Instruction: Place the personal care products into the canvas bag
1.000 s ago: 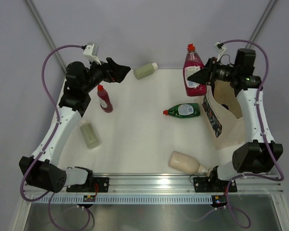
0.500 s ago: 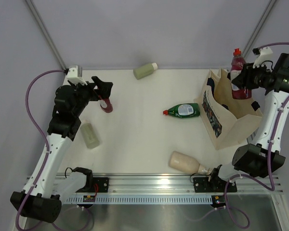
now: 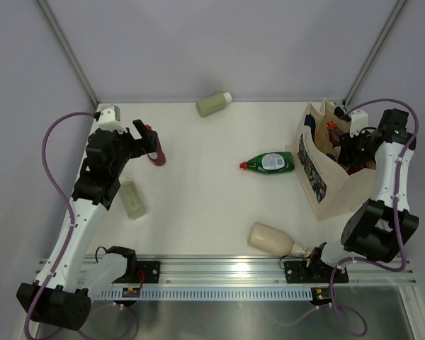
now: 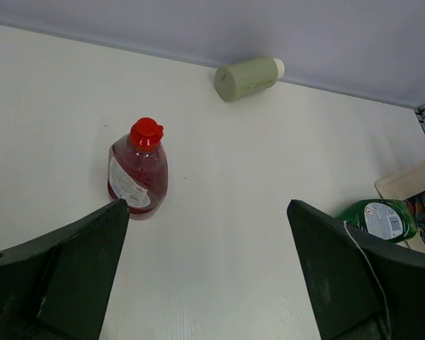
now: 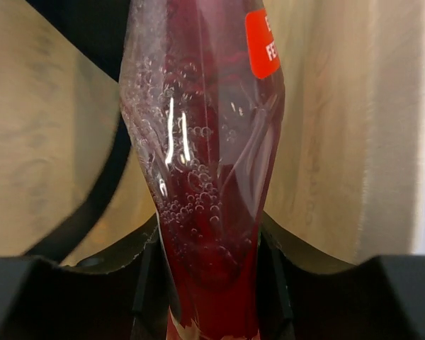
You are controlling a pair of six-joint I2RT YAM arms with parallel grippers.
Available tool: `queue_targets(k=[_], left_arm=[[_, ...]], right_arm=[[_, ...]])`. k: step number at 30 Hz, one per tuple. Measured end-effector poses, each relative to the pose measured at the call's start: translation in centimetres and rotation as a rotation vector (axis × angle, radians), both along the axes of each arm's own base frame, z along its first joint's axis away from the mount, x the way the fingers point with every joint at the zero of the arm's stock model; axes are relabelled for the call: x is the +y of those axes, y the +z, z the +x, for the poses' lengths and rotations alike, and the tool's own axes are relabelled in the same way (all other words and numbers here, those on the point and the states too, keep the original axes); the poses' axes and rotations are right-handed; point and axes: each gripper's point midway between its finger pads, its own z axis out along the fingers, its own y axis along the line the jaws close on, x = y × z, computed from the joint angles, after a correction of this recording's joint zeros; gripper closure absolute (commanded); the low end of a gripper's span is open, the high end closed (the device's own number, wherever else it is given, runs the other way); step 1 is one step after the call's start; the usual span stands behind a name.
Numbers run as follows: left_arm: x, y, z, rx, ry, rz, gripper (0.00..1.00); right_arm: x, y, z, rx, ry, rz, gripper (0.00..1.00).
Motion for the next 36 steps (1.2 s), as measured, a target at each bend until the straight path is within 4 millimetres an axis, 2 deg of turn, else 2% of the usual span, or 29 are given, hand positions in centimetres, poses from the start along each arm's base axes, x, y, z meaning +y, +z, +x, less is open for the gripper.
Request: queue_targets(k=[5,7,8,10,11,15,21,26,32,36], left_arm=[[1.1,-1.1,0.0,0.044,0.076,-0.018,0.01],[1.4,-1.4,0.0,0.057,0.106,-0.031,0.01],[1.6,-1.6,0.0,0.064,0.122,-0.037,0.01],[1.9,-2.0,0.0,0.081,0.152,-0.054,0.01],[2.1,-2.3,0.1,0.093,0.166,-0.059,0.01],[2.3,-4.3,0.2,0.157,0.201,-0.069,0.01],[2.6,-8.6,1.0,0.298,0.251,-0.042,0.01],[1.9,-13.0,2.1,0.43,0.282,0.025,0.01],[1.2,-16.2,5.6,0.505,0.346,0.102,0.02],[1.4,-17.8,8.2,0.514,0.39,0.138,0.04]], right_arm=[[-0.3,-1.7,0.0,0.035,0.012,-0.066,0.57],[-0.2,-2.2,0.3,0.049,0.019,-0.085,0.51],[-0.1,-2.4,0.5,0.056,0.018,-0.092,0.4],[-0.2,-3.2,1.0,0.077,0.014,-0.1,0.34],[-0.3,-3.5,1.3,0.083,0.008,-0.099,0.24],[-0.7,-3.0,2.5,0.081,-0.023,-0.092,0.13],[-0.3,1.1,3.9,0.005,-0.045,-0.053,0.02],[0.8,4.5,4.0,-0.04,-0.037,-0.003,0.02],[3.2,9.4,3.6,-0.154,0.032,0.071,0.02],[5.7,11.1,2.5,-0.202,0.109,0.154,0.03]])
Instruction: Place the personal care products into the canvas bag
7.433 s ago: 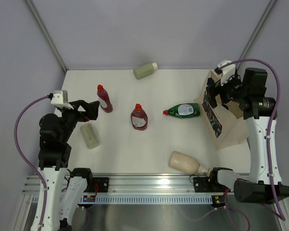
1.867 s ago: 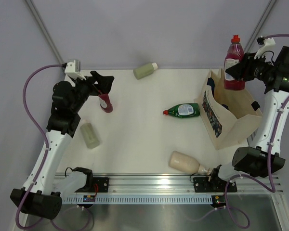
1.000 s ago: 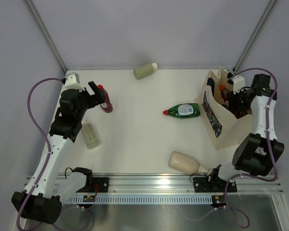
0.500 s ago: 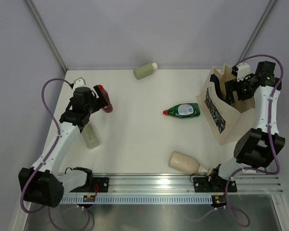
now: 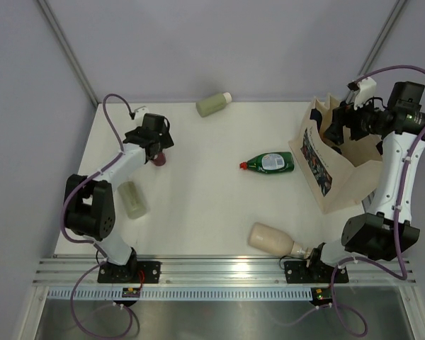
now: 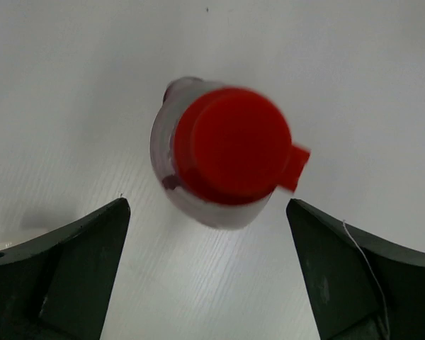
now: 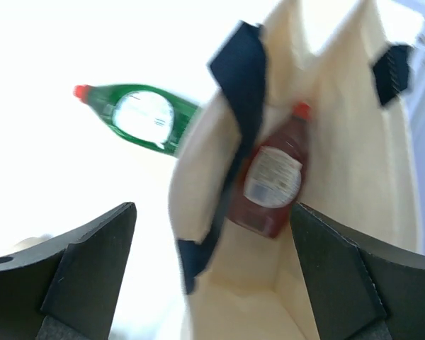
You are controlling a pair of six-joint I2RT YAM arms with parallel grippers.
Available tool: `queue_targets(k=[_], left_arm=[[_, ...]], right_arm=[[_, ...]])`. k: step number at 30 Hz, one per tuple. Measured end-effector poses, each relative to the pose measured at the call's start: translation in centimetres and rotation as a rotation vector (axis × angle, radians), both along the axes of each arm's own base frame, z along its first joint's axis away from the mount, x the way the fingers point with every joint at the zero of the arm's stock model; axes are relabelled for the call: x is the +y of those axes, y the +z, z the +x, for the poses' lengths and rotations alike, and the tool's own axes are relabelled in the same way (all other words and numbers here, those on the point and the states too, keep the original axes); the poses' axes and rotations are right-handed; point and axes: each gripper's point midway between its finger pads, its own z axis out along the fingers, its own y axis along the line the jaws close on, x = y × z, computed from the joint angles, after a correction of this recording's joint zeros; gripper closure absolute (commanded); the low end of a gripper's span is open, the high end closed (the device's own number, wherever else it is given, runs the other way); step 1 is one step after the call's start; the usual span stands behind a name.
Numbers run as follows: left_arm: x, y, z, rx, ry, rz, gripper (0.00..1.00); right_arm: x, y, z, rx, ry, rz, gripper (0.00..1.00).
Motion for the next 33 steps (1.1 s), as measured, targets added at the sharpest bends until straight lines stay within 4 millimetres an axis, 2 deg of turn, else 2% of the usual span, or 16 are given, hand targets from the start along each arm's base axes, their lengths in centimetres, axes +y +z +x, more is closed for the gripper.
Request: queue_targets(k=[4,7,10,12,15,16,19,23,26,29,33], left_arm=[[0.0,-0.5,3.0,-0.024,0.024,0.035,0.11],[0.3,-1.0,4.3,-0.048,0.041,0.053,0.15],[0.5,-1.2,5.2,-0.066,0.057,0.073,0.27],[0.8,-1.2,5.7,-0.08,0.068,0.083,0.4],[1.0,-1.1,6.2,-0.098,0.064,0.091,0.7],[1.1,-1.1,6.2,-0.103,0.065,0.097,0.84],[1.1,-1.0,6.6,-0.134,0.039,0.107,0.98],[0.5,-0.9,6.1,-0.164,-0.042,0.075,1.0],[-0.8,-0.7,5.5,-0.172,-0.145,-0.012,1.0],[-2.8,-0.4,5.1,-0.173,-0.266,-0.131,1.0],[-7.1,0.6,4.1,-0.181,-0.466,-0.31,1.0]], right_arm=[[2.5,0.5,-1.1,-0.026,0.088,0.09,0.03],[3.8,0.3,-1.6,-0.022,0.137,0.146,0.03],[4.8,0.1,-1.8,-0.015,0.173,0.189,0.03],[5.5,0.1,-1.9,-0.015,0.197,0.21,0.04],[6.7,0.1,-2.1,-0.014,0.239,0.235,0.04],[7.2,0.1,-2.2,-0.012,0.256,0.242,0.04],[9.1,-0.3,-2.5,0.0,0.318,0.253,0.05],[12.0,-1.2,-3.2,0.032,0.405,0.279,0.08],[14.5,-2.1,-3.7,0.066,0.461,0.316,0.09],[16.8,-3.3,-4.1,0.122,0.485,0.382,0.07],[20.1,-4.0,-4.4,0.183,0.564,0.491,0.05]])
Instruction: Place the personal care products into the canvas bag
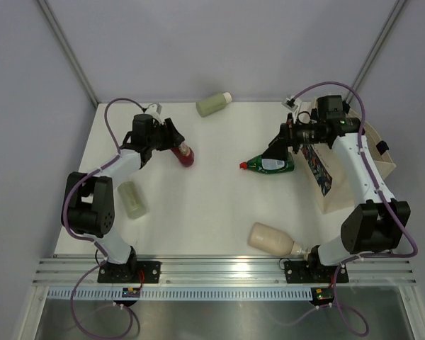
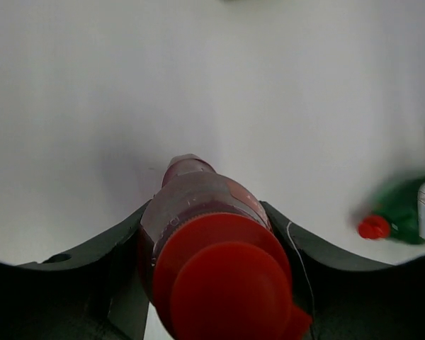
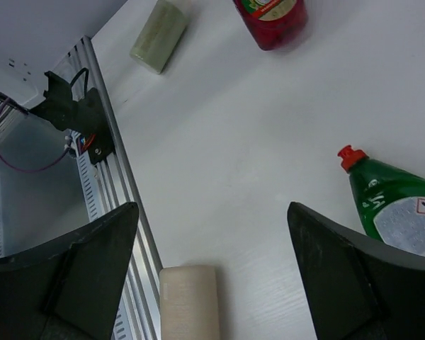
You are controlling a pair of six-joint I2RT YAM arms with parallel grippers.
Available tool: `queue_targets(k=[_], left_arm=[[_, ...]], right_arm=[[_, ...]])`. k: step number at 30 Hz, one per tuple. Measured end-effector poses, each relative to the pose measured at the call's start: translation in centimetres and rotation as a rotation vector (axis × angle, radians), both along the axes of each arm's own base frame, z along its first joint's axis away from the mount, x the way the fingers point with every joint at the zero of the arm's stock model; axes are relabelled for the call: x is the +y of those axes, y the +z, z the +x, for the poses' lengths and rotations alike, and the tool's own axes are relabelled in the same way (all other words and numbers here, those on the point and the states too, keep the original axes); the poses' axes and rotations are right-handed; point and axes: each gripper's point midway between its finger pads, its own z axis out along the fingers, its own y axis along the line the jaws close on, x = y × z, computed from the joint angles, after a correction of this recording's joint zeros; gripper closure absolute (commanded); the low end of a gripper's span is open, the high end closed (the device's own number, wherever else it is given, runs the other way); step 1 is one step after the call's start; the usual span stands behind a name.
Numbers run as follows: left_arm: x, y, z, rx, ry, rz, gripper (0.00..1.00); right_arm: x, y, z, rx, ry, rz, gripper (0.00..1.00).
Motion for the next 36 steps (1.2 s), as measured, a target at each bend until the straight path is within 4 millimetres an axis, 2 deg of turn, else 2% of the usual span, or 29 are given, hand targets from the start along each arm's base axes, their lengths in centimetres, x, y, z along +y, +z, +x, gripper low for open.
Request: queue_targets(k=[6,12,16,22,25,29,36], left_arm=[[-6.4,2.8,-3.1,-0.004,-0.293,-0.287,1.0],[-10.4,7.2,-5.8,-0.03,-0.497,-0.524,1.0],[-12.3,9.9,-7.6,-0.055,-0.622,-0.61,1.0],[-14.7,10.8,-10.7,-0.024,-0.767,-0.651,1.0],[-15.2,10.9,-11.6,-0.007,-0.807,-0.659,1.0],[-15.3,11.3,-11.8,-0.007,-0.816,-0.671,1.0],[-15.5,12.8,-11.5,-0.045,-0.824,-0.691,1.0]], right_arm=[[4.9,-2.5,0.9,0.046,0.099,0.025,0.02],[9.3,-5.3,3.4,0.108,0.12,0.032,0.0],[10.7,-5.8,4.1,0.117,0.192,0.072,0.01],[11.7,-4.6,6.1,0.059,0.252,0.098,0.01],[11.8,-4.4,6.1,0.052,0.256,0.099,0.01],[12.4,-4.6,5.5,0.067,0.294,0.098,0.02],[15.4,-5.7,1.0,0.134,0.444,0.116,0.05]])
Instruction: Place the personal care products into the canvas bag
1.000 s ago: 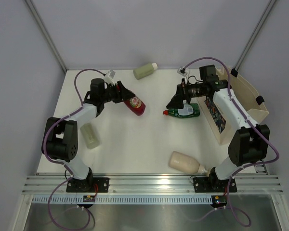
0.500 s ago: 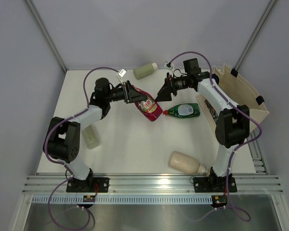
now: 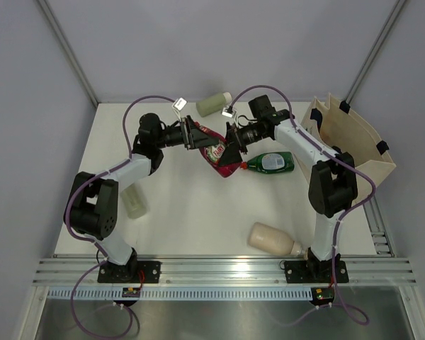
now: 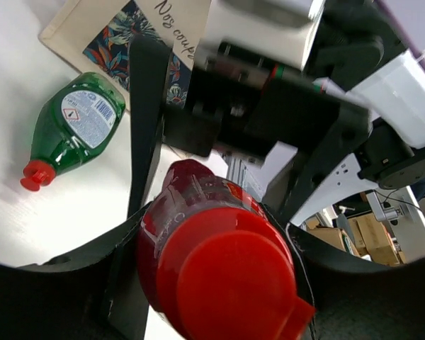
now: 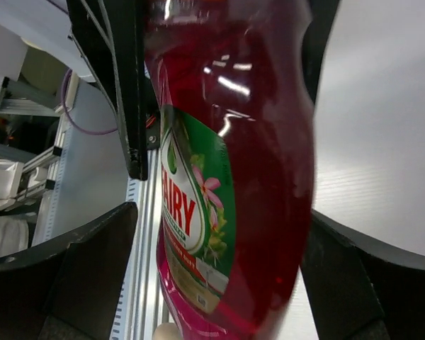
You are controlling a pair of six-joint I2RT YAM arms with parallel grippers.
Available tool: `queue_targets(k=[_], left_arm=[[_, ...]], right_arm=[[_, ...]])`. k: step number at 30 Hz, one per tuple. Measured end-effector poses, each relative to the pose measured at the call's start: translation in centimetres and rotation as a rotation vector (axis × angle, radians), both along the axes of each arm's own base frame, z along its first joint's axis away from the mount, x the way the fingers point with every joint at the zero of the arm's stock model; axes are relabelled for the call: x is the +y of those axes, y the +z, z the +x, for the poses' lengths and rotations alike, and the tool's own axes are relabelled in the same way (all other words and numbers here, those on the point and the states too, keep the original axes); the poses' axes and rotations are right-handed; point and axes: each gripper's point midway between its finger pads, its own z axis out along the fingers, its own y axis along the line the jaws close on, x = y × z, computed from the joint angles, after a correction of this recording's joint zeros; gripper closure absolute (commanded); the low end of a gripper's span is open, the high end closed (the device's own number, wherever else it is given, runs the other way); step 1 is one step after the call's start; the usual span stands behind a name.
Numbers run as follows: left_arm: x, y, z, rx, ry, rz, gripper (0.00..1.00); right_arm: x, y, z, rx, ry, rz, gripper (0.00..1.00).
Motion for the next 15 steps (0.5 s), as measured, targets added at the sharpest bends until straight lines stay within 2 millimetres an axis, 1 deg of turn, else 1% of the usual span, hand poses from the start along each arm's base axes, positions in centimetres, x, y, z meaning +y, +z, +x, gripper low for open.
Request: queue_targets(k=[2,6,7,9,10,12,13,15], left_arm=[[0.0,0.5,0.0,-0.007,0.001,-0.015,1.0],[-0.1,1.5,0.0,-0.025,-0.002,-0.045,1.0],[-0.1,1.6,0.0,-0.027,-0.002,-0.05,1.0],[-0.1,1.8,0.0,-0.034,-0.003,-0.057,1.0],[-0.1,1.8,0.0,-0.035,-0.004,-0.059,1.0],[-0.1,1.9,-0.2,-0.042,-0.017,-0.063,1.0],[-0.3,2.0,-0.3,-0.042,-0.021,-0.065,1.0],[-0.3,2.2,-0.5,-0.046,-0.03,-0.072,1.0]], right_arm=[[0.6,-0.4,-1.1,0.024,0.029,0.003,0.07],[1.1,-0.7,-1.9,0.07,0.046,0.018,0.18],[1.2,-0.6,-2.0,0.078,0.047,0.023,0.26],[1.3,-0.3,-2.0,0.094,0.048,0.037,0.33],[1.3,-0.3,-2.0,0.099,0.048,0.04,0.4],[1.5,0.2,-1.9,0.101,0.057,0.062,0.5],[1.6,0.4,-2.1,0.102,0.065,0.071,0.61],[1.6,0.5,-2.3,0.109,0.071,0.079,0.73]])
